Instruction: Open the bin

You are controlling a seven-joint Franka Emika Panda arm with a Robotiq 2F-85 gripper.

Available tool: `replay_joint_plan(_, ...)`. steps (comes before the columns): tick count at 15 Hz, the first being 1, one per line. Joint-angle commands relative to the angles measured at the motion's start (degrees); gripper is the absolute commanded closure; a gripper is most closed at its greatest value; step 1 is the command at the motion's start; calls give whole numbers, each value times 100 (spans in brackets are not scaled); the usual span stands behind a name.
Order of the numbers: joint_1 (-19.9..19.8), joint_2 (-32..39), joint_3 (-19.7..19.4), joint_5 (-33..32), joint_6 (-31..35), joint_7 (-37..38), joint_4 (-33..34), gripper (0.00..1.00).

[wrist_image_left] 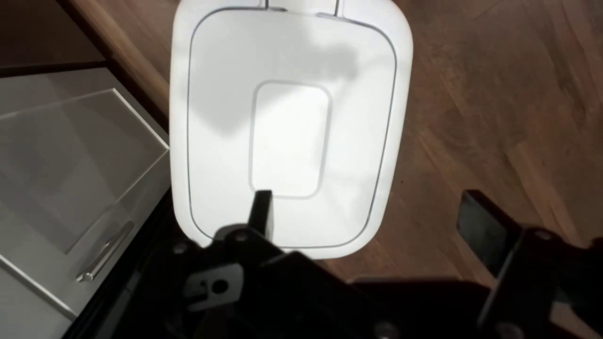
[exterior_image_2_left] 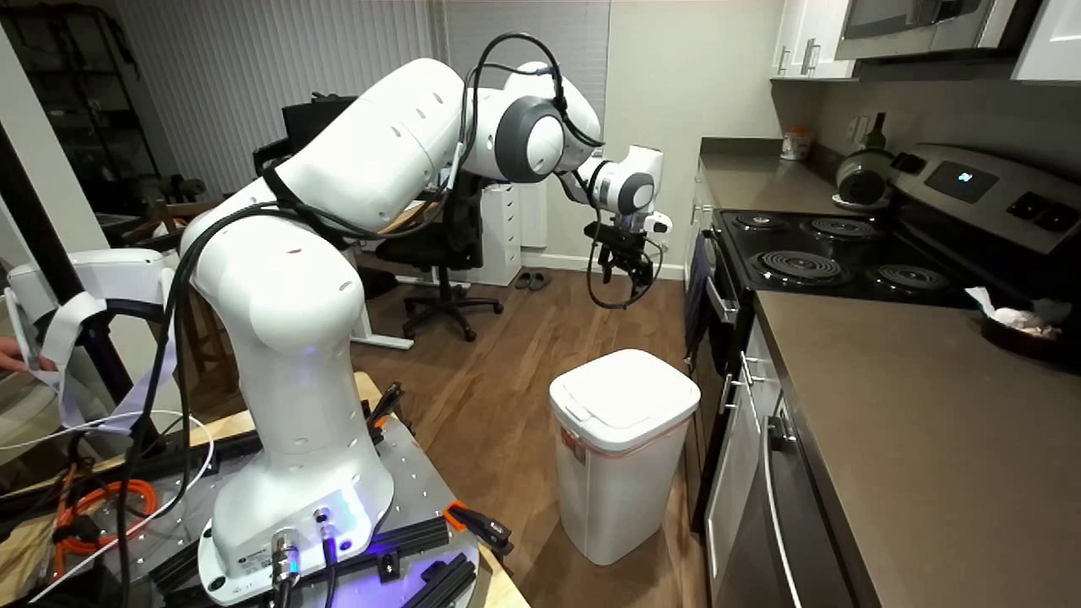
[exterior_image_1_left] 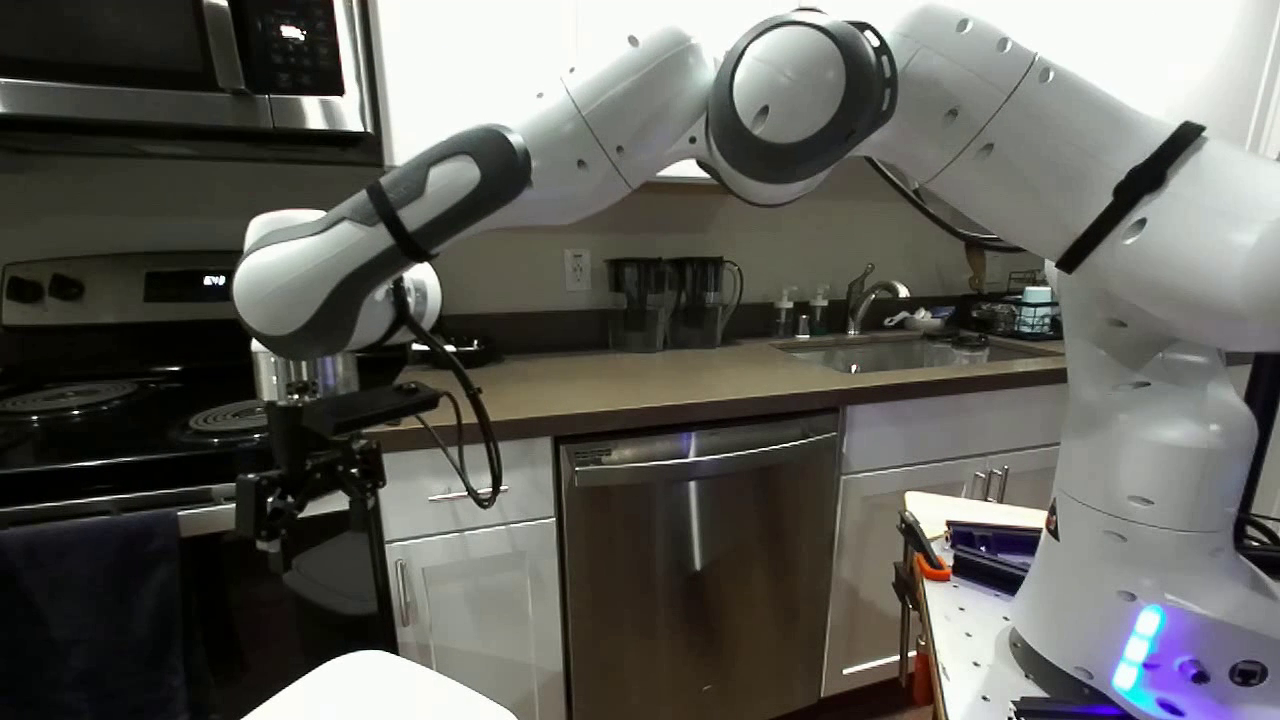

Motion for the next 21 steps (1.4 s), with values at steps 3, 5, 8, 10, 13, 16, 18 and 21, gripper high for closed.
replay_joint_plan(3,-31,628,37,70,-233,-269,452,0)
replay_joint_plan(5,-25,815,39,66,-220,-293,516,0)
replay_joint_plan(8,-59,1078,53,74,-292,-368,742,0)
replay_joint_plan(10,-113,1222,120,104,-357,-560,875,0)
replay_joint_plan(13,-4,1155,-6,44,-130,-352,665,0)
replay_joint_plan(16,-6,1180,0,45,-178,-370,729,0)
replay_joint_plan(18,42,1511,-57,-22,-376,-382,1089,0)
replay_joint_plan(21,132,1931,-144,-92,-307,-330,1318,0)
